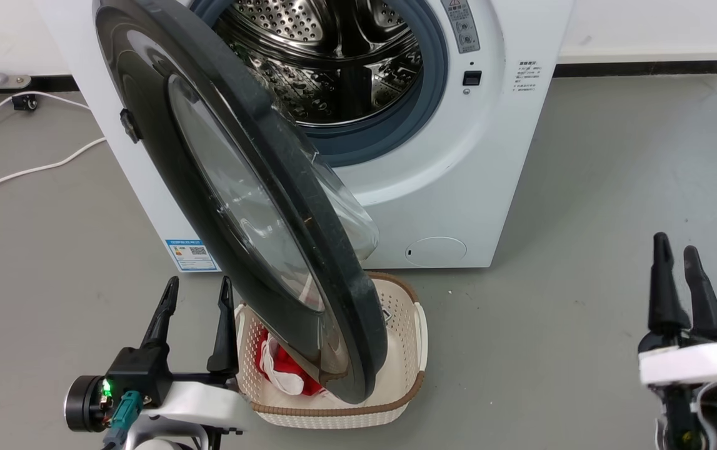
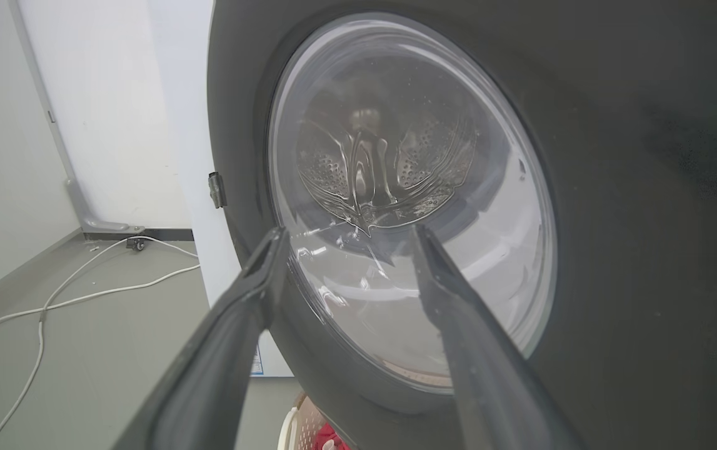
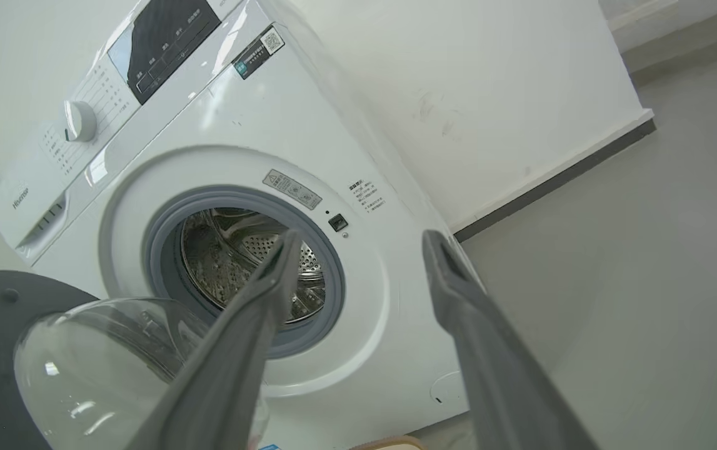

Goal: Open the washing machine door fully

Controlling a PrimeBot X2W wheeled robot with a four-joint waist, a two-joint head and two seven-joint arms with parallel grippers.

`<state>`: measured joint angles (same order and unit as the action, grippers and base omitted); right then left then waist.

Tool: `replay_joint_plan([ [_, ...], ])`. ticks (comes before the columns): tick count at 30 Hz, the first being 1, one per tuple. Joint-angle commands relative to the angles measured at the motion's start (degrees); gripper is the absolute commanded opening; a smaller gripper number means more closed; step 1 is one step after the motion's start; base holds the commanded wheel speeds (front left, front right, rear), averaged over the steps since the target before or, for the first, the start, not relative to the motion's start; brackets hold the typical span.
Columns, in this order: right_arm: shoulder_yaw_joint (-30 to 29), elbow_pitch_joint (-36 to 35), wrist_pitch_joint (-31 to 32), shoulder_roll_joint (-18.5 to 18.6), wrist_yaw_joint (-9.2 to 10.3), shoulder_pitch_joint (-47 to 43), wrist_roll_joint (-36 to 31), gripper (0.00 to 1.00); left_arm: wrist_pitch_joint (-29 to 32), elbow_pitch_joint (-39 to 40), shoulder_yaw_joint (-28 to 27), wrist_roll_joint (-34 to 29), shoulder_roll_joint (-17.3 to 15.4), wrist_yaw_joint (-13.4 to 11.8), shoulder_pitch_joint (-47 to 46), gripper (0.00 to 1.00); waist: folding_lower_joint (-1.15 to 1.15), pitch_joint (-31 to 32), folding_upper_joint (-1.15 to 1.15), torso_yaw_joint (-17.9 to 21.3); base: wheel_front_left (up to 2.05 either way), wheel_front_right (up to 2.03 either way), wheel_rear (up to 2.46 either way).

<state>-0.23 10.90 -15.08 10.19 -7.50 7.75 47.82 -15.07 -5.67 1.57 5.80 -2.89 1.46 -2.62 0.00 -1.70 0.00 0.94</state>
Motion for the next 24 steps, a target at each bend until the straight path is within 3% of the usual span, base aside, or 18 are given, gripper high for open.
replay_joint_plan([
  [1,-1.17,-1.7,-0.07,-1.29,0.02,-1.56,-6.24,1.0,-0.15,0.15,-0.13,-0.04,0.02,-0.11,-0.31,1.0,0.0,-0.11,0.0,0.03,0.0,0.0,0.0],
  [5,-3.17,-7.05,-0.1,-4.17,0.02,-4.34,-26.71,1.0,-0.15,0.06,-0.27,-0.13,0.02,-0.06,-0.67,1.0,0.0,-0.16,0.0,0.02,0.0,0.0,0.0],
  [10,-2.3,-11.33,0.16,-6.1,0.03,-8.51,-42.12,1.0,-0.15,0.26,-0.52,-0.34,0.02,-0.04,-0.8,1.0,0.0,-0.23,0.0,0.16,0.0,0.0,0.0],
  [15,-1.41,-11.59,1.23,-7.12,0.03,-12.48,-46.46,1.0,-0.15,0.14,-0.68,-0.56,0.03,0.23,-0.53,1.0,0.0,0.04,0.0,0.26,0.0,0.0,0.0],
  [24,-1.6,-9.54,0.54,-7.41,0.03,-12.36,-44.01,1.0,-0.15,0.22,-0.89,-1.37,0.02,0.61,-0.36,1.0,0.0,0.02,0.0,0.5,0.0,0.0,0.0],
])
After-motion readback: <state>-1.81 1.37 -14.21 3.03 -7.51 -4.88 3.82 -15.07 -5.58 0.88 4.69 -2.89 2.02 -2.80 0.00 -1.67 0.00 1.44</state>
